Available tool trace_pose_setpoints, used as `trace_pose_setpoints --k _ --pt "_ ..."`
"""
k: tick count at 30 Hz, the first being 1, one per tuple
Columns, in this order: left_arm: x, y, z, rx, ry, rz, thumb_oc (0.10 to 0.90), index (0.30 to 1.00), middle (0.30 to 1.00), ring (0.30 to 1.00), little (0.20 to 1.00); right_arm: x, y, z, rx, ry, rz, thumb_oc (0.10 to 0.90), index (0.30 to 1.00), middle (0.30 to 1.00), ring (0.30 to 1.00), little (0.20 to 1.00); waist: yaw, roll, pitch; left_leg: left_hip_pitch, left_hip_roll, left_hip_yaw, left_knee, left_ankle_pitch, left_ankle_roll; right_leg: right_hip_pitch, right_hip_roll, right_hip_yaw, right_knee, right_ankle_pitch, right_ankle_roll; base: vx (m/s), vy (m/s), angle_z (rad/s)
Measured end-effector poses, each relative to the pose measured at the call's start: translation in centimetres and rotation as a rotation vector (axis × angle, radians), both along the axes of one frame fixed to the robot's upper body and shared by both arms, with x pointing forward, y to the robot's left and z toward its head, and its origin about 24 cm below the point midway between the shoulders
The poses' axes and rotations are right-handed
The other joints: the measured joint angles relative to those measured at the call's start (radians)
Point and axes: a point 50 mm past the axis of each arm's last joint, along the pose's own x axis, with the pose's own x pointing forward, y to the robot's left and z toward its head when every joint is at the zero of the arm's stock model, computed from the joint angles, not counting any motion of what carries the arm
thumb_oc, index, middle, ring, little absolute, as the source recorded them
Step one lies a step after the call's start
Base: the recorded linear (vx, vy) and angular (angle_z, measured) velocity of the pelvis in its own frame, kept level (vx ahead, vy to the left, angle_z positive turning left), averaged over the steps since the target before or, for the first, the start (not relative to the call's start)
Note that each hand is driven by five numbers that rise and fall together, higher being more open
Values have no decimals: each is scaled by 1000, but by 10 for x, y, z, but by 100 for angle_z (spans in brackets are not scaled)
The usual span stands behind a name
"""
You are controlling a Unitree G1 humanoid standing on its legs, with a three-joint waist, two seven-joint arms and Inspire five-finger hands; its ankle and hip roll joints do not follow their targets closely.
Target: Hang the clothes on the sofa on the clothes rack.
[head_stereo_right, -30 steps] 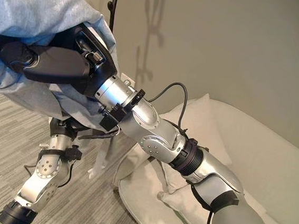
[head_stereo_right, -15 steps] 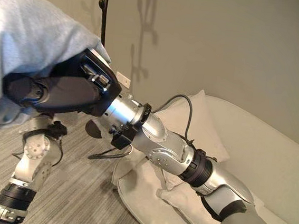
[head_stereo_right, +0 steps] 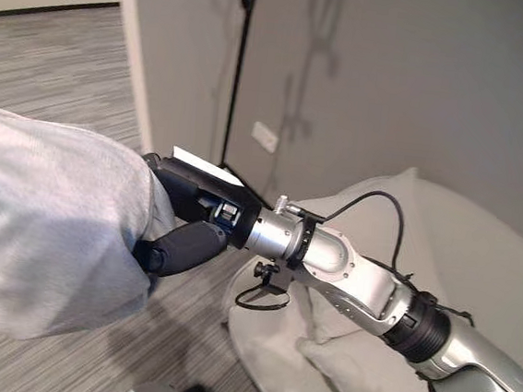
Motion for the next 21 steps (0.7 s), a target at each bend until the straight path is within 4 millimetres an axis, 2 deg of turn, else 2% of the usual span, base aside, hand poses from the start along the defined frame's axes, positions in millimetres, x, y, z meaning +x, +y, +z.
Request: trace_pose_setpoints --k 1,2,4,5,6,7,8,9,10,11,12,13,14,15,16,17,18,19,20,21 --pt "-3 0 2 18 -7 10 400 300 300 300 300 1 -3 0 -31 -36 -19 400 300 300 300 300 -2 15 10 -16 26 82 -4 -3 1 -10 3 -10 13 2 -6 -152 103 21" --pt "-12 1 5 55 -8 41 400 300 300 300 300 2 -6 0 -62 -78 -38 400 300 300 300 300 -2 19 17 -19 48 155 -17 -14 -2 -31 -6 -8 39 -16 -32 -141 111 13" --pt "-21 -1 10 112 -16 69 400 300 300 300 300 4 -14 0 -122 -142 -83 400 300 300 300 300 -21 23 18 -13 52 205 -37 -41 -18 -36 -19 -13 70 -11 -35 -293 319 11" --pt "-21 -1 12 127 -25 75 400 300 300 300 300 5 -16 2 -141 -177 -96 400 300 300 300 300 -43 14 19 -14 61 249 -54 -66 -53 -37 -38 -31 70 5 -49 -289 358 62" --pt "-23 1 21 160 -60 112 400 300 300 300 300 4 -16 7 -141 -250 -114 400 300 300 300 300 -108 -58 31 -57 99 406 29 -37 39 -39 -95 -49 48 15 -46 -132 230 53" --pt "-21 2 22 157 -75 118 400 300 300 300 300 4 -17 9 -134 -282 -122 400 300 300 300 300 -133 -79 38 -63 154 391 114 -44 41 -37 -112 -47 49 26 -50 -156 356 44" --pt "-19 1 19 145 -64 113 400 300 300 300 300 4 -18 13 -121 -313 -142 400 300 300 300 300 -165 -69 33 -34 271 404 158 -59 32 -9 -113 -43 41 28 -49 -132 391 7" --pt "-17 -2 14 134 -46 98 400 300 300 300 300 3 -21 13 -107 -336 -160 400 300 300 300 300 -196 -38 20 0 346 401 138 -41 32 13 -106 -51 43 28 -48 -81 264 11" --pt "-17 -3 6 129 -12 96 400 300 300 300 300 1 -26 12 -89 -355 -186 400 300 300 300 300 -228 -3 -3 24 410 367 126 -17 -2 16 -114 -51 55 32 -39 -85 320 7" --pt "-19 -2 3 140 8 106 400 300 300 300 300 0 -30 12 -75 -373 -209 400 300 300 300 300 -245 14 -15 28 437 358 133 -20 -36 9 -122 -45 62 36 -32 -119 479 -9" --pt "-16 -4 -4 141 37 97 400 300 300 300 300 -3 -40 11 -57 -392 -265 400 300 300 300 300 -266 49 -29 45 464 345 111 52 -55 -2 -155 -34 82 46 10 -154 657 9" --pt "-9 -11 -7 137 42 57 400 300 300 300 300 -5 -54 4 -12 -388 -351 400 300 300 300 300 -289 76 -44 29 475 340 111 66 -67 5 -178 -18 97 51 30 -153 639 63" --pt "-1 -21 -15 121 67 2 400 300 300 300 300 -5 -65 -11 93 -319 -466 400 300 300 300 300 -328 101 -59 46 460 324 77 31 -93 10 -225 -49 155 48 46 -87 507 68" --pt "0 -25 -19 103 69 -10 400 300 300 300 300 -4 -65 -21 148 -265 -519 400 300 300 300 300 -337 114 -58 66 433 330 58 -10 -86 -46 -280 -32 235 30 80 -48 343 57" --pt "2 -28 -21 92 75 -23 400 300 300 300 300 -5 -63 -32 197 -235 -565 400 300 300 300 300 -346 105 -63 52 392 328 61 -43 -94 -76 -318 -17 213 15 112 -22 544 37" --pt "10 -30 -22 71 82 -32 400 300 300 300 300 -6 -60 -46 213 -203 -609 400 300 300 300 300 -361 75 -62 15 332 307 73 -63 -90 -69 -330 -21 55 59 119 -16 377 68" --pt "20 -33 -26 68 101 -50 400 300 300 300 300 -8 -65 -51 209 -213 -654 400 300 300 300 300 -366 66 -56 -27 308 308 120 -71 -86 -65 -330 -27 61 198 71 -46 566 114" --pt "30 -41 -29 53 127 -79 400 300 300 300 300 -11 -71 -62 216 -176 -718 400 300 300 300 300 -372 65 -55 -48 289 281 154 -82 -67 -32 -343 -110 70 216 55 -74 540 65" --pt "24 -37 -39 62 195 -68 400 300 300 300 300 -10 -70 -72 156 -150 -735 400 300 300 300 300 -350 67 -50 -23 289 308 143 -109 -42 -63 -355 -77 105 216 72 -103 658 55" --pt "25 -39 -40 72 207 -82 400 300 300 300 300 -14 -71 -74 179 -145 -757 400 300 300 300 300 -345 33 -54 -40 274 342 159 -132 -20 -45 -380 -74 104 244 66 -93 586 38"
